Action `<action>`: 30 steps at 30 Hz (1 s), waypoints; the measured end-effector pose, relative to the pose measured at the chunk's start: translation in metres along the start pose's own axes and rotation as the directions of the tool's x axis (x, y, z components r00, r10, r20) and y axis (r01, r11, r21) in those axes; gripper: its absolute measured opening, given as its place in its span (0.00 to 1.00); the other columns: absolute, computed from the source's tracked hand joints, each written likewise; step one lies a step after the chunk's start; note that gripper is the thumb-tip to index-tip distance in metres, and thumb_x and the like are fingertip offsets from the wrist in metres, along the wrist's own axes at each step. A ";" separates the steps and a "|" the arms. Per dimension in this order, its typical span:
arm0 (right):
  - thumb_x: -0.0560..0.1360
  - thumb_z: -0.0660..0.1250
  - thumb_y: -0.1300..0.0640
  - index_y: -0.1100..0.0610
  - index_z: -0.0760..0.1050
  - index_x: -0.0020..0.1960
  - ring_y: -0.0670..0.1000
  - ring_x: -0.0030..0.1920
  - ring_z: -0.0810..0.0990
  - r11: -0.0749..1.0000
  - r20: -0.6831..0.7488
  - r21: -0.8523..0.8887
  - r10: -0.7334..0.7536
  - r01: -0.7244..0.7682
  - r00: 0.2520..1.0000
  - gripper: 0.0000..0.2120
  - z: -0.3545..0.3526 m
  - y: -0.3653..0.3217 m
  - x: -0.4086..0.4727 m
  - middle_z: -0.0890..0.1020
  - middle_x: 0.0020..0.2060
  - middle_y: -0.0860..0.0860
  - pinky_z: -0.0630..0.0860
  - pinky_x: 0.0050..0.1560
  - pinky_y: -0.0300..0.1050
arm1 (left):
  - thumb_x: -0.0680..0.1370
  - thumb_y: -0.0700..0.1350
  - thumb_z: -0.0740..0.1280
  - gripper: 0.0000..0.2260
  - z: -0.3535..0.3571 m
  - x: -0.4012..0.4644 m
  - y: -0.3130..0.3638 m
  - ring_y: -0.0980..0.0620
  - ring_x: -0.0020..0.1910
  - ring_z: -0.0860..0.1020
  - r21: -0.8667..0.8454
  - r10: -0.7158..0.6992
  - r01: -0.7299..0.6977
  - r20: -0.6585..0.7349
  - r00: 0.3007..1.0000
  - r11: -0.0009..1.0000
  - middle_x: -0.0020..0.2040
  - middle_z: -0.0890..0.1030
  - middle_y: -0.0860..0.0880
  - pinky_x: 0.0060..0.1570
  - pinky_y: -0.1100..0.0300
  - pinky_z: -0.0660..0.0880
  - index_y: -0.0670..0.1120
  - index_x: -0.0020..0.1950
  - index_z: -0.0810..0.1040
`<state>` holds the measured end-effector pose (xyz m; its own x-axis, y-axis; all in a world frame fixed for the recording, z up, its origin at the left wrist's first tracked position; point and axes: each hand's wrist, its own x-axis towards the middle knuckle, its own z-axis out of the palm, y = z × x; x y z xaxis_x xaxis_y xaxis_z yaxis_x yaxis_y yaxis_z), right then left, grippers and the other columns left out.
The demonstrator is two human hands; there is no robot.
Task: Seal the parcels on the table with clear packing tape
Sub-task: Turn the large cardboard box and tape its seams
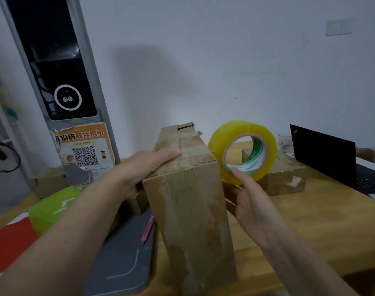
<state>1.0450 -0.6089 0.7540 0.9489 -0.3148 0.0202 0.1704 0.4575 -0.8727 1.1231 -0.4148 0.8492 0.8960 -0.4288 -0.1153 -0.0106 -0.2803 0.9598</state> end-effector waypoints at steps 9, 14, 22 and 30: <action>0.77 0.64 0.39 0.47 0.76 0.53 0.51 0.49 0.83 0.941 -0.037 -0.326 -0.109 0.091 0.993 0.13 0.051 -0.033 0.006 0.85 0.45 0.52 0.79 0.53 0.48 | 0.63 0.53 0.75 0.23 -0.014 -0.012 -0.034 0.47 0.37 0.85 -0.369 0.083 -0.118 -0.110 0.990 0.922 0.43 0.86 0.42 0.38 0.57 0.83 0.40 0.51 0.83; 0.80 0.60 0.44 0.52 0.77 0.46 0.54 0.47 0.80 0.625 0.080 -0.701 -0.409 0.343 0.909 0.13 0.062 -0.068 0.004 0.83 0.46 0.55 0.76 0.53 0.52 | 0.68 0.56 0.73 0.29 0.028 -0.005 -0.078 0.43 0.51 0.85 -0.664 0.038 -0.088 -0.090 0.995 0.742 0.55 0.85 0.41 0.42 0.51 0.82 0.44 0.66 0.78; 0.68 0.50 0.30 0.52 0.72 0.45 0.54 0.45 0.78 0.423 0.000 -0.884 -0.425 0.199 0.905 0.27 0.018 -0.006 0.018 0.79 0.40 0.49 0.76 0.48 0.53 | 0.72 0.47 0.72 0.23 0.090 0.013 -0.147 0.37 0.59 0.80 -0.853 -0.140 0.199 0.149 0.979 0.482 0.58 0.83 0.37 0.66 0.37 0.72 0.43 0.66 0.77; 0.80 0.58 0.44 0.53 0.73 0.56 0.55 0.53 0.78 0.412 -0.055 -0.910 -0.243 0.052 0.969 0.14 0.005 0.039 0.035 0.79 0.50 0.51 0.75 0.55 0.55 | 0.69 0.39 0.72 0.34 0.078 0.036 -0.184 0.48 0.67 0.76 -0.528 0.077 -0.110 -0.084 0.994 0.842 0.70 0.76 0.49 0.61 0.51 0.76 0.53 0.74 0.68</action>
<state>1.0862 -0.5977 0.7231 0.8632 -0.4616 0.2047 -0.1224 -0.5846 -0.8020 1.1228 -0.4462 0.6483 0.9265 -0.3757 -0.0191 0.1268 0.2640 0.9562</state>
